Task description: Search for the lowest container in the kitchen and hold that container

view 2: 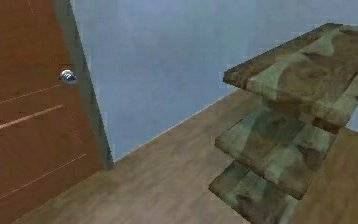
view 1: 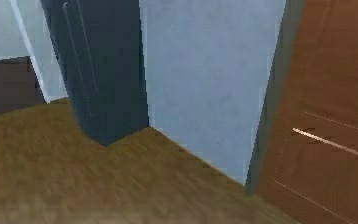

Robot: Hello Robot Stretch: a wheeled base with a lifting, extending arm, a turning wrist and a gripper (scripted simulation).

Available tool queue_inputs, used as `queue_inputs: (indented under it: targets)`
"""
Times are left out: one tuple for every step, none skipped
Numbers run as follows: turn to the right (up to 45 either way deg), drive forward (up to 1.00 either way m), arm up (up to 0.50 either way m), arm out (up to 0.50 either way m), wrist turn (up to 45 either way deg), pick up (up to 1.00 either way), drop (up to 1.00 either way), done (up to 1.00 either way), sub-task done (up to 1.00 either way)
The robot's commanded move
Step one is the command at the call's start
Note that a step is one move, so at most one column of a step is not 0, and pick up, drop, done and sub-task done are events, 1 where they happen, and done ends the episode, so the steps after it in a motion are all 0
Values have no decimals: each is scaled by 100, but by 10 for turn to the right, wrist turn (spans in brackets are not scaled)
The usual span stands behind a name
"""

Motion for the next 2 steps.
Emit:
queue_inputs:
  targets:
    - [-390,0,0,0,0,0,0,0,0]
    - [0,55,0,0,0,0,0,0,0]
